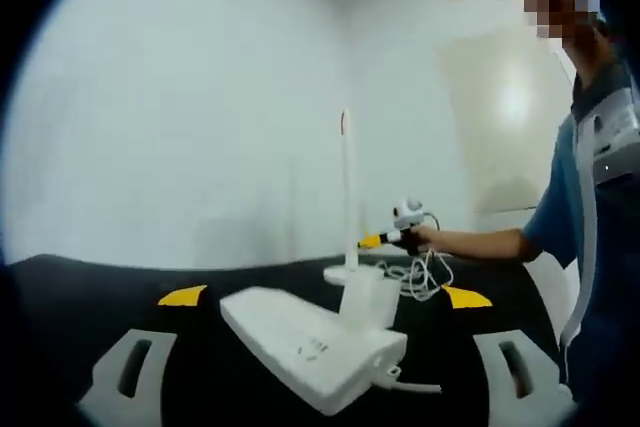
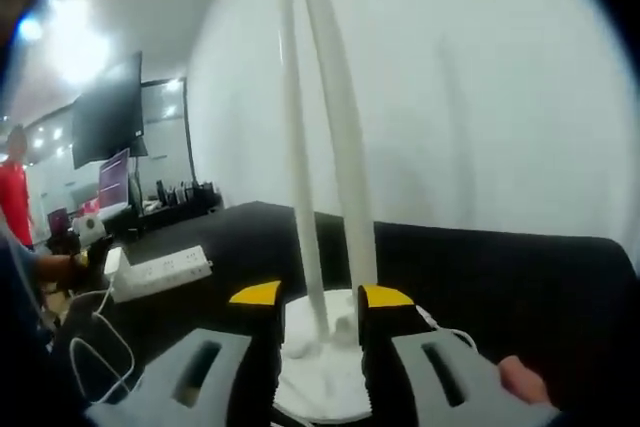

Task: Insert the desk lamp plug into the socket, turn on the power strip switch, turn on the lamp switch, then turn off the lamp switch, turn off the power strip switch, and remove the plug from the socket.

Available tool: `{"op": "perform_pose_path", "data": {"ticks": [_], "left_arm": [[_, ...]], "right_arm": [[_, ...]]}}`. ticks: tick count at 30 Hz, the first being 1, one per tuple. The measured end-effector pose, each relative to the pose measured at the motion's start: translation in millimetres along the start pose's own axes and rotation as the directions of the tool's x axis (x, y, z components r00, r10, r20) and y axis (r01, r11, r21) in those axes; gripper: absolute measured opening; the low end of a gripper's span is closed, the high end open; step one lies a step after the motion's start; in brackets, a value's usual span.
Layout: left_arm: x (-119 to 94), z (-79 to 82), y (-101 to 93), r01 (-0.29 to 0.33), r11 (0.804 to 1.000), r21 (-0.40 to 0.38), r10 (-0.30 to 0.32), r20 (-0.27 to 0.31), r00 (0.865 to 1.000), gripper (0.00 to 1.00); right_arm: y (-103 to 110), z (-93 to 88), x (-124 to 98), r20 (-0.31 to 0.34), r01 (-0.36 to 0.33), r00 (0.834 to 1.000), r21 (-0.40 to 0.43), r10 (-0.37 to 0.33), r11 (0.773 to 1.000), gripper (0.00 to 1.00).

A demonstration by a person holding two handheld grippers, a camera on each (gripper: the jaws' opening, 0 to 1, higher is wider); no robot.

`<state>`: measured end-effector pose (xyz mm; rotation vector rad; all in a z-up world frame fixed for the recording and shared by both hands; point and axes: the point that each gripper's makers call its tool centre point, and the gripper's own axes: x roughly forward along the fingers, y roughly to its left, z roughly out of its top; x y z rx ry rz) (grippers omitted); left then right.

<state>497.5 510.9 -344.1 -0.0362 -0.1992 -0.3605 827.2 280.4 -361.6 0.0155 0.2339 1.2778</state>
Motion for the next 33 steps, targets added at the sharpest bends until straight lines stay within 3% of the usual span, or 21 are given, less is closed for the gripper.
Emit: {"op": "perform_pose_path", "data": {"ticks": [2, 6, 7, 10, 13, 17, 21, 23, 24, 25, 27, 33], "left_arm": [[0.8, 0.4, 0.4, -0.003, 0.999, 0.033, 0.004, -0.021, 1.000, 0.89], [2.4, -18.0, -9.4, 0.064, 0.995, 0.081, -0.050, -0.166, 0.985, 0.89], [2.6, -22.1, -5.5, 0.052, 0.988, 0.145, -0.023, -0.195, 0.981, 0.89], [6.2, -25.7, -12.6, 0.056, 0.989, 0.139, -0.025, -0.218, 0.976, 0.89], [6.4, -34.2, -15.4, 0.069, 0.986, 0.154, -0.023, -0.280, 0.960, 0.89], [8.3, -35.3, -10.5, 0.048, 0.989, 0.140, -0.006, -0.284, 0.959, 0.89], [6.4, -40.8, -9.9, 0.067, 0.983, 0.171, -0.006, -0.333, 0.943, 0.89], [6.4, -40.1, -9.7, 0.067, 0.983, 0.173, -0.005, -0.336, 0.942, 0.89], [3.9, -44.0, -1.6, 0.034, 0.980, 0.195, 0.040, -0.364, 0.930, 0.89], [4.0, -46.1, -6.9, 0.059, 0.985, 0.163, 0.008, -0.382, 0.924, 0.89], [5.4, -39.3, -6.0, 0.049, 0.982, 0.182, 0.017, -0.345, 0.938, 0.89], [5.2, -38.4, -8.7, 0.045, 0.985, 0.169, 0.015, -0.343, 0.939, 0.89]], "right_arm": [[-0.5, -0.3, -0.1, -0.001, 0.001, 1.000, 0.004, -0.001, 1.000, 0.30], [0.0, 0.1, 1.3, 0.002, -0.002, 1.000, 0.015, 0.002, 1.000, 0.31], [0.9, -0.3, 1.6, 0.001, -0.004, 1.000, 0.016, 0.004, 1.000, 0.31], [4.5, -1.8, 1.7, -0.003, -0.004, 1.000, 0.015, 0.004, 1.000, 0.31], [4.9, -1.7, 1.6, -0.002, -0.006, 1.000, 0.021, 0.006, 1.000, 0.30], [4.9, -2.0, 2.3, 0.007, -0.015, 1.000, 0.038, 0.014, 0.999, 0.30], [-1.4, -1.6, 3.0, 0.012, -0.032, 0.999, 0.060, 0.031, 0.998, 0.28], [3.1, -2.7, 3.8, 0.014, -0.042, 0.999, 0.061, 0.041, 0.997, 0.27], [3.5, -2.3, 4.6, 0.015, -0.044, 0.999, 0.060, 0.043, 0.997, 0.27], [2.5, -1.2, 6.0, 0.012, -0.046, 0.999, 0.057, 0.045, 0.997, 0.27], [2.6, -0.3, 8.2, 0.014, -0.052, 0.999, 0.055, 0.051, 0.997, 0.27], [6.6, 0.5, 17.2, 0.010, -0.063, 0.998, 0.053, 0.062, 0.997, 0.25]]}}
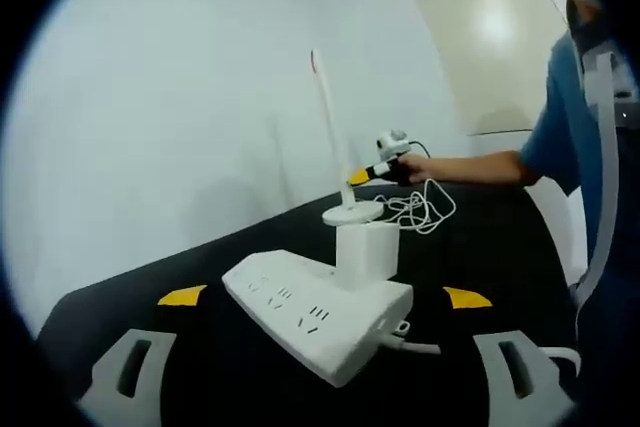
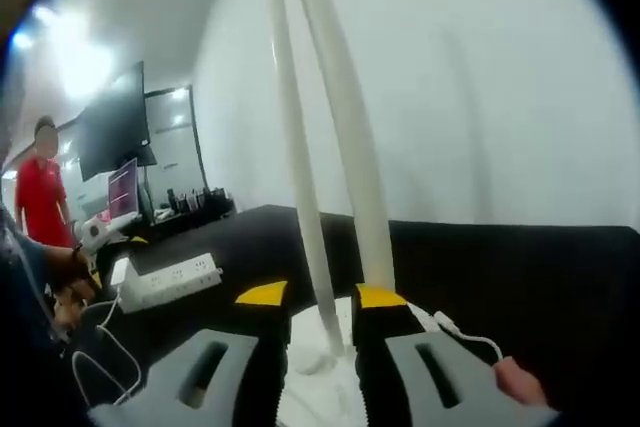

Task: Insert the desk lamp plug into the socket, turn on the power strip switch, turn on the lamp switch, then turn off the lamp switch, turn off the power strip switch, and remove the plug from the socket.

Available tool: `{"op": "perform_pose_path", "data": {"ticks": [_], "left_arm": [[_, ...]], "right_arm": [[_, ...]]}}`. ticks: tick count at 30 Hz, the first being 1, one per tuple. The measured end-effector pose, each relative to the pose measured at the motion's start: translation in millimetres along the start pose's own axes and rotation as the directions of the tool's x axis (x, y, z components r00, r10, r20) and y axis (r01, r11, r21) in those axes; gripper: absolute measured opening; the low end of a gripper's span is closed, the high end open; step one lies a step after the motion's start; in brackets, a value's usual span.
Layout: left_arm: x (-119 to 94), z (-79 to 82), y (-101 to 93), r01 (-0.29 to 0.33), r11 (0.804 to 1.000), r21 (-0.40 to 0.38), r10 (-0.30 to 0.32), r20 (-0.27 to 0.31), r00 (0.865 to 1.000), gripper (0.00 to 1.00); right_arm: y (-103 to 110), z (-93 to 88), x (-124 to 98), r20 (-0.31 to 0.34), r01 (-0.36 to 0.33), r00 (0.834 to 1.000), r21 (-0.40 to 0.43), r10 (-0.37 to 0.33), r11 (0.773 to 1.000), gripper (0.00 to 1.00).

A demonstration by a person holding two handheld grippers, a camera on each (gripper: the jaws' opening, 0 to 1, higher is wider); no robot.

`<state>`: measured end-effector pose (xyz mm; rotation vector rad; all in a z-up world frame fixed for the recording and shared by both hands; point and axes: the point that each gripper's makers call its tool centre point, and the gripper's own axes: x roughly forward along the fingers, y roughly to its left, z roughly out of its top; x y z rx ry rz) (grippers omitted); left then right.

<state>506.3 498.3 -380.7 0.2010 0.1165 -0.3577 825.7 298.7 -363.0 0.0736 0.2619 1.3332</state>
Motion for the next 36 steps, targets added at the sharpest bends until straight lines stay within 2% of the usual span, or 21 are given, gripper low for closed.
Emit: {"op": "perform_pose_path", "data": {"ticks": [2, 11, 18, 24, 29, 32, 36], "left_arm": [[0.2, 0.2, 0.5, -0.006, 1.000, 0.003, 0.006, 0.000, 1.000, 0.89], [0.8, 4.6, -1.8, 0.003, 1.000, 0.028, -0.003, 0.005, 1.000, 0.89], [0.0, 3.0, -2.0, 0.003, 1.000, 0.021, -0.003, 0.005, 1.000, 0.89], [-3.6, -1.6, -1.9, -0.001, 1.000, 0.020, 0.001, -0.007, 1.000, 0.89], [-9.1, -4.3, 0.3, -0.013, 1.000, -0.024, 0.014, 0.013, 1.000, 0.89], [-9.6, -12.7, -0.7, -0.024, 0.998, -0.064, 0.022, -0.022, 1.000, 0.89], [-10.4, -15.8, -3.1, -0.025, 0.997, -0.074, 0.023, -0.028, 0.999, 0.89]], "right_arm": [[7.0, -1.7, -1.1, -0.001, -0.005, 1.000, 0.000, 0.005, 1.000, 0.23], [4.2, -1.6, 2.8, -0.008, -0.001, 1.000, 0.006, 0.001, 1.000, 0.15], [-3.3, -2.1, 7.5, -0.014, 0.008, 1.000, 0.015, -0.008, 1.000, 0.14], [4.8, -5.5, 8.0, -0.013, 0.023, 1.000, 0.002, -0.023, 1.000, 0.12], [6.6, -5.1, 9.0, -0.024, 0.025, 0.999, 0.004, -0.025, 1.000, 0.12], [11.8, -7.2, 8.3, -0.033, 0.027, 0.999, -0.001, -0.027, 1.000, 0.12], [16.6, -9.5, 7.6, -0.035, 0.029, 0.999, 0.007, -0.029, 1.000, 0.12]]}}
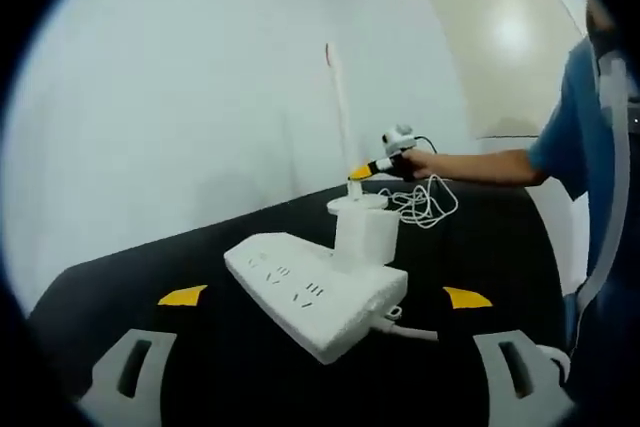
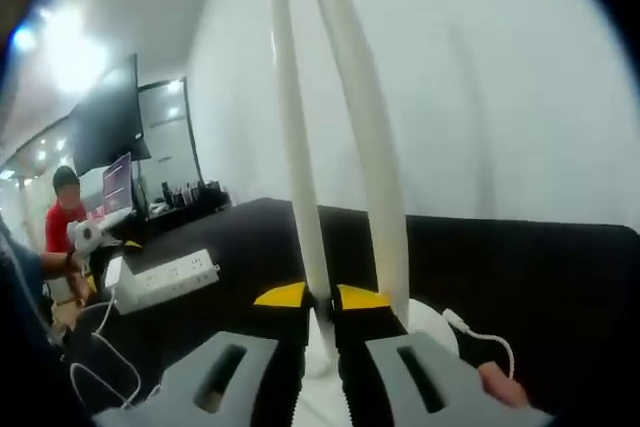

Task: Insert the desk lamp plug into the socket, turn on the power strip switch, turn on the lamp switch, then turn off the lamp switch, turn off the power strip switch, and remove the plug from the socket.

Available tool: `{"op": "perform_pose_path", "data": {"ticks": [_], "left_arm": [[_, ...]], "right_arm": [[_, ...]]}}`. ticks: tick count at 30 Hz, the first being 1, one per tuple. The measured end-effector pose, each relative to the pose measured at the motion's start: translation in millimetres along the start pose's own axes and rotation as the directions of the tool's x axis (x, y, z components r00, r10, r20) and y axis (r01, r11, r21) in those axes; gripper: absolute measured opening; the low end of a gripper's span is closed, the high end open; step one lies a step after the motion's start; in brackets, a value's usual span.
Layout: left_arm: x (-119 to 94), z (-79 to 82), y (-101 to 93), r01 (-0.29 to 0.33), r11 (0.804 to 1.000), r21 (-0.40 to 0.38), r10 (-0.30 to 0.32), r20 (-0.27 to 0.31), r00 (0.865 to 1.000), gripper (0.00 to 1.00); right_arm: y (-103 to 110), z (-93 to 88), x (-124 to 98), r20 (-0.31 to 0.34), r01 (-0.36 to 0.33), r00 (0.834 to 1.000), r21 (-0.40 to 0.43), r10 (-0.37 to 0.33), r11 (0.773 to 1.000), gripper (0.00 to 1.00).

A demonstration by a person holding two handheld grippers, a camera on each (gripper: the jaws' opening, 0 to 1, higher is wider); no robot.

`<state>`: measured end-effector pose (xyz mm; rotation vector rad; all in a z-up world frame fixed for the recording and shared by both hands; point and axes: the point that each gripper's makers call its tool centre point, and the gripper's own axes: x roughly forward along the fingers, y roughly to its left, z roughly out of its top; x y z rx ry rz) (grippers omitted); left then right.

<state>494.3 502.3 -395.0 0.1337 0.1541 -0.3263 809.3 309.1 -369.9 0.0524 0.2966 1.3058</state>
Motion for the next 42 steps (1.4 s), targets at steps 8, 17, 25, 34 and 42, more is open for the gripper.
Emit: {"op": "perform_pose_path", "data": {"ticks": [8, 17, 25, 34, 42], "left_arm": [[-5.6, 7.5, 7.6, 0.003, 0.993, -0.119, 0.006, 0.080, 0.997, 0.89], [-0.7, 9.6, 3.9, 0.003, 1.000, -0.030, 0.001, 0.127, 0.992, 0.89], [4.1, 13.2, -2.1, 0.031, 0.996, -0.089, -0.015, 0.182, 0.983, 0.89], [7.2, 0.0, 7.8, 0.005, 0.991, -0.137, 0.021, 0.188, 0.982, 0.88], [12.2, -4.9, 5.5, 0.021, 0.986, -0.166, 0.008, 0.173, 0.985, 0.88]], "right_arm": [[2.6, 2.8, -0.7, -0.008, -0.017, 1.000, 0.024, 0.017, 1.000, 0.12], [28.2, -1.8, -7.3, 0.005, -0.052, 0.999, 0.063, 0.052, 0.997, 0.11], [36.2, 1.8, -6.6, -0.002, -0.073, 0.997, 0.071, 0.073, 0.995, 0.11], [40.5, 3.4, -7.7, -0.001, -0.087, 0.996, 0.088, 0.088, 0.992, 0.11], [49.7, 4.7, -9.5, 0.020, -0.095, 0.995, 0.105, 0.093, 0.990, 0.10]]}}
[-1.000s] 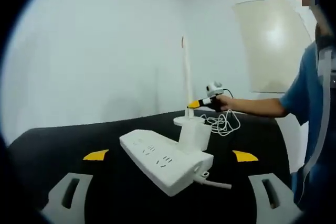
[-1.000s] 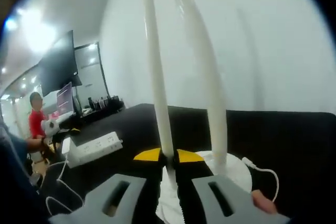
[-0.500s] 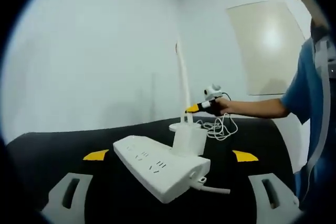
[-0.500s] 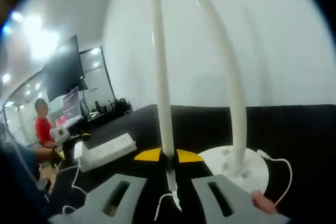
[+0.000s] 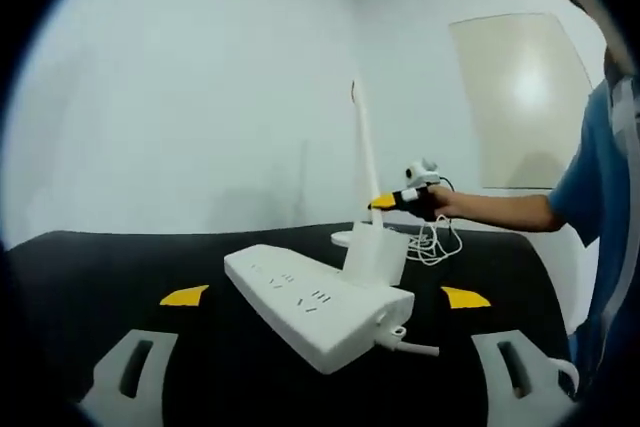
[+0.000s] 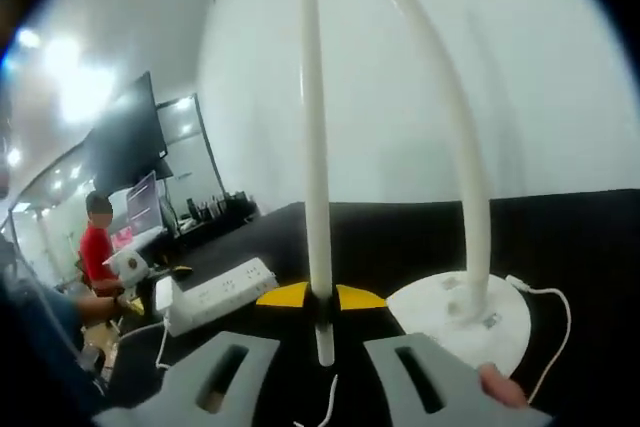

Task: Insert the desk lamp plug into the socket, turn on the power strip switch, turn on the lamp switch, then turn off the lamp switch, turn off the power strip switch, and remove the plug from the socket.

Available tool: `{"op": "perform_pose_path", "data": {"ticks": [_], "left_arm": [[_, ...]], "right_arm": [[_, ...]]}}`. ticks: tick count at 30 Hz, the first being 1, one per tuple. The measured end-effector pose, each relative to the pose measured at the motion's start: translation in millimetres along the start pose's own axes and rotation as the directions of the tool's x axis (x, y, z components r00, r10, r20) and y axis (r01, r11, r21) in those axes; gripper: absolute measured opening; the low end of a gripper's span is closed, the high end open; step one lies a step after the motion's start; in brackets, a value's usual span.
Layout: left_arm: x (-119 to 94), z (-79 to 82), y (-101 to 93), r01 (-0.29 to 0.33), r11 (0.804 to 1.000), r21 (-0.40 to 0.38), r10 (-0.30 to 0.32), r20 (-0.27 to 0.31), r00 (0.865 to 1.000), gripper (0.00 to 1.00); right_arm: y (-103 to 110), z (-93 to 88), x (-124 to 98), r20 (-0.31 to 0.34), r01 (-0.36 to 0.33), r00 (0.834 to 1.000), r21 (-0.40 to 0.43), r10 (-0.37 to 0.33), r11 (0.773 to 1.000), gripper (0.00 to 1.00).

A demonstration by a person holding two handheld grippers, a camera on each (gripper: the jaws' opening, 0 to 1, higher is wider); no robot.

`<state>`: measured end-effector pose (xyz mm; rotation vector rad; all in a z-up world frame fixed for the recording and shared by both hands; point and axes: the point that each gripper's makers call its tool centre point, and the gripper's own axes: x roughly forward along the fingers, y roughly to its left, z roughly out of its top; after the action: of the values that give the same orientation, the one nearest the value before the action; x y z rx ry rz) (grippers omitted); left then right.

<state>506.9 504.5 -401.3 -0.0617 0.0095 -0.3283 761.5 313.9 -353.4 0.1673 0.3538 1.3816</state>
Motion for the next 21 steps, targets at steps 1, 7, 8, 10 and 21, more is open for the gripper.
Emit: {"op": "perform_pose_path", "data": {"ticks": [1, 7, 8, 10, 21], "left_arm": [[-0.1, -0.5, -1.8, 0.008, 1.000, -0.004, -0.008, 0.001, 1.000, 0.88], [-2.1, 4.5, -2.9, 0.024, 0.999, -0.024, -0.023, 0.037, 0.999, 0.89], [-2.3, 4.9, -2.6, 0.019, 0.999, -0.026, -0.018, 0.039, 0.999, 0.89], [-1.9, 4.8, -2.2, 0.020, 0.999, -0.032, -0.019, 0.038, 0.999, 0.89], [-2.9, 6.5, 3.3, -0.011, 1.000, -0.016, 0.012, 0.044, 0.999, 0.89]], "right_arm": [[2.1, -0.1, 0.1, 0.003, 0.000, 1.000, 0.003, 0.000, 1.000, 0.10], [9.5, 0.8, -0.2, 0.000, 0.006, 1.000, 0.007, -0.006, 1.000, 0.10], [10.0, 0.8, -0.3, -0.002, 0.005, 1.000, 0.007, -0.005, 1.000, 0.10], [10.7, 0.6, -0.6, -0.009, 0.006, 1.000, 0.011, -0.005, 1.000, 0.10], [32.6, 0.1, -2.3, -0.021, 0.001, 1.000, 0.035, 0.000, 0.999, 0.10]]}}
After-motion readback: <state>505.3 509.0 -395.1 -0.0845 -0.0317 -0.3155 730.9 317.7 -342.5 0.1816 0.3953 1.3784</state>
